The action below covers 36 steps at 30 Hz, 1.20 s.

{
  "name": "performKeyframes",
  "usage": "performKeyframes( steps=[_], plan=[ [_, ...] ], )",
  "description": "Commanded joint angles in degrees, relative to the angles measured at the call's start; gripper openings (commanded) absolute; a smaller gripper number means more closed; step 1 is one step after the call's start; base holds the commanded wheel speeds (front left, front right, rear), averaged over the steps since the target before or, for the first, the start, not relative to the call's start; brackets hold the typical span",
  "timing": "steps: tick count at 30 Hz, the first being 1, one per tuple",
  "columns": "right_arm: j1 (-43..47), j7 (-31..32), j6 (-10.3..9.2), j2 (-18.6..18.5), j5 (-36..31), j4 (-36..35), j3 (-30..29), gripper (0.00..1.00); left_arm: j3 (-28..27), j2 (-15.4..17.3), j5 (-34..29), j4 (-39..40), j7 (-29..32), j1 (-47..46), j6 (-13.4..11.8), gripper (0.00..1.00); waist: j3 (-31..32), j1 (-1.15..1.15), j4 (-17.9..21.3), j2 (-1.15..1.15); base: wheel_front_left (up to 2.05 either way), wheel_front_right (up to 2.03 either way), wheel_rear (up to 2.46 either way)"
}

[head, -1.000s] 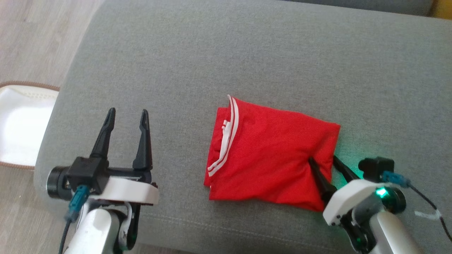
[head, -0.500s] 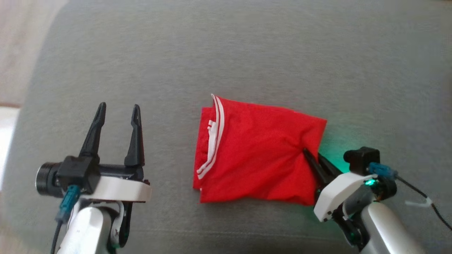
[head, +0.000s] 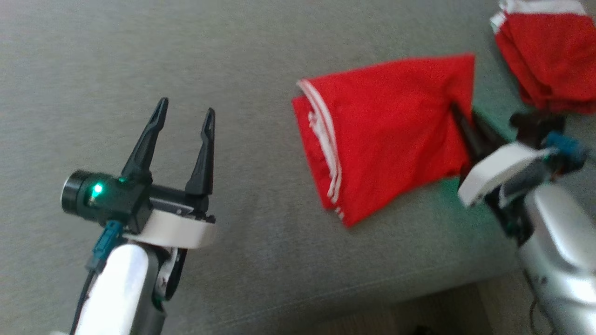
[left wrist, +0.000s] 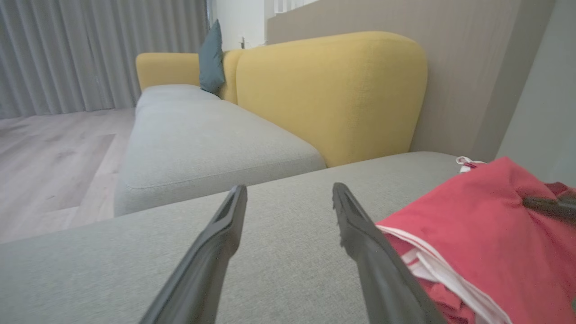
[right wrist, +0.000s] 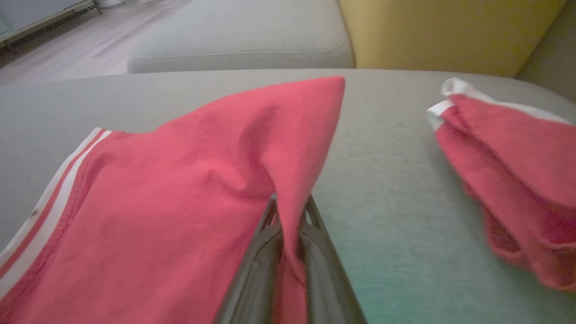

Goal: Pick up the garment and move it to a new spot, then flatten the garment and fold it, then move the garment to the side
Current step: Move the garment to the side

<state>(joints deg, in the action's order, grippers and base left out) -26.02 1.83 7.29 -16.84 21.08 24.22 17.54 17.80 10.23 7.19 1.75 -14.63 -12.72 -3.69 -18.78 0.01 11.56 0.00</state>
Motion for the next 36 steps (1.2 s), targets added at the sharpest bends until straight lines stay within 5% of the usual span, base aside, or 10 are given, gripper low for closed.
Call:
performKeyframes(
  steps=[1, 7, 19, 28, 36],
  plan=[
    [-2.87, -1.04, 0.20, -1.62, 0.29, -1.07, 0.46, 0.00, -1.68, 1.26, -0.55, 1.95, 0.39, -2.59, 0.35, 1.00, -4.15, -0.01, 3.99, 0.00, 0.00, 0.00, 0.00],
    [-10.28, -1.90, 0.20, -8.54, -1.13, -0.40, 0.94, 0.00, 0.19, 2.68, -2.18, 4.10, 2.53, -5.73, 1.93, 1.00, -8.20, -0.01, 6.27, 0.00, 0.00, 0.00, 0.00],
    [-13.80, 2.51, 0.20, -19.72, -2.19, -7.50, -7.37, 0.00, 0.82, 3.99, -3.38, 7.05, 3.71, -9.54, 2.43, 1.00, -12.56, -0.01, 8.48, 0.00, 0.00, 0.00, 0.00],
    [-16.51, 7.38, 0.20, -21.91, -3.68, -6.23, -14.19, 0.00, 1.97, 3.61, -3.40, 6.43, 2.73, -12.11, 2.95, 1.00, -15.82, -0.01, 7.74, 0.00, 0.00, 0.00, 0.00],
    [-20.71, 6.33, 0.20, -20.86, -9.56, 2.55, -17.04, 0.00, 2.47, 2.42, -2.68, 4.88, 1.39, -14.45, 2.97, 1.00, -18.65, -0.01, 4.45, 0.00, 0.00, 0.00, 0.00]
  ],
)
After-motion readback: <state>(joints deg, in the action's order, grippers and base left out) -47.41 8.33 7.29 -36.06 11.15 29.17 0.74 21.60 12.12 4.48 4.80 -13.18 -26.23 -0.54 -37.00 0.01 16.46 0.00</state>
